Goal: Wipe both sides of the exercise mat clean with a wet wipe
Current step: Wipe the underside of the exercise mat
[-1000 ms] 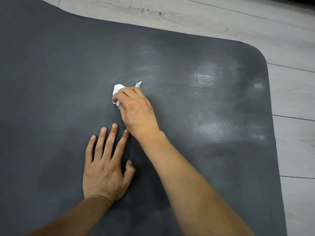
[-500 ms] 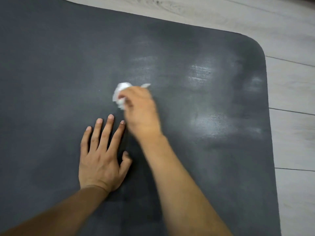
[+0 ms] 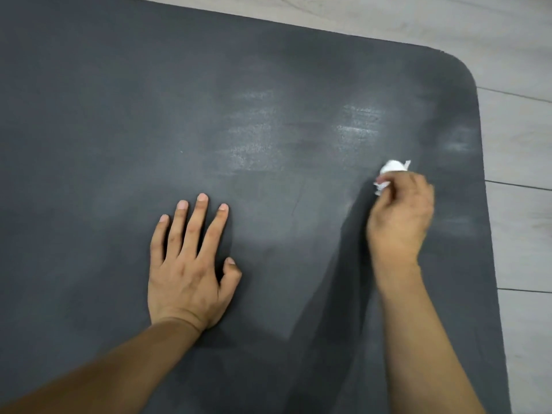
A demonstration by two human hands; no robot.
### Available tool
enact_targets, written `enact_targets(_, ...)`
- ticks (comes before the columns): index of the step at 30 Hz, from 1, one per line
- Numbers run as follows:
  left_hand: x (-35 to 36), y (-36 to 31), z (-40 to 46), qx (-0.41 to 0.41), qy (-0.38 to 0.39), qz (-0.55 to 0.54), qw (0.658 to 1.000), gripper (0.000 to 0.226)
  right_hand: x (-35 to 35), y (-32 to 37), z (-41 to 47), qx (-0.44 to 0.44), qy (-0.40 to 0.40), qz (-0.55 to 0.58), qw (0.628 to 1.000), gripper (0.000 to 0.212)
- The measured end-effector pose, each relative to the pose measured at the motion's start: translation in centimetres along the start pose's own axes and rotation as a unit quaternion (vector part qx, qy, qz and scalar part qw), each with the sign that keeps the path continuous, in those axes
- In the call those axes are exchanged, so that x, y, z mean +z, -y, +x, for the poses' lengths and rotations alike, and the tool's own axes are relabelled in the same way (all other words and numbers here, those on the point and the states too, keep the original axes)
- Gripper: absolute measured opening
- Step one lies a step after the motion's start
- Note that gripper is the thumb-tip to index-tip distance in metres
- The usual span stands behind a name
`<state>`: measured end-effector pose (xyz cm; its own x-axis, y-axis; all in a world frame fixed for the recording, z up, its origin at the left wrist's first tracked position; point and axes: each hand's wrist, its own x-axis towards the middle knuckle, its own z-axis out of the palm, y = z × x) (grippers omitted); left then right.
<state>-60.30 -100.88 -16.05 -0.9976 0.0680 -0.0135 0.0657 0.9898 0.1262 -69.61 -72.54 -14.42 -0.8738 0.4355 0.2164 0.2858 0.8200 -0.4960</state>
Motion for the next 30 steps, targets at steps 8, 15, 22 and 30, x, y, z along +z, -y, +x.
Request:
enact_targets(8, 0.4, 0.3, -0.1, 0.006, -0.004, -0.009, 1.0, 0.071, 7.4, 14.5, -6.9, -0.269, 0.188, 0.191, 0.925, 0.01)
enact_targets(15, 0.0, 0.0, -0.1, -0.004, -0.005, -0.034, 0.999, 0.071, -1.5, -1.5, -0.7, -0.173, 0.06, 0.022, 0.983, 0.018)
enact_targets(22, -0.3, -0.2, -0.4, 0.002, 0.012, -0.025, 1.0, 0.069, -2.5, -5.7, 0.0, -0.109, 0.019, -0.046, 0.993, 0.019)
enact_targets(30, -1.5, 1.8, -15.1, 0.04, 0.064, -0.013, 0.997, 0.072, -0.7, -2.2, -1.1, -0.003, -0.038, -0.115, 0.993, 0.023)
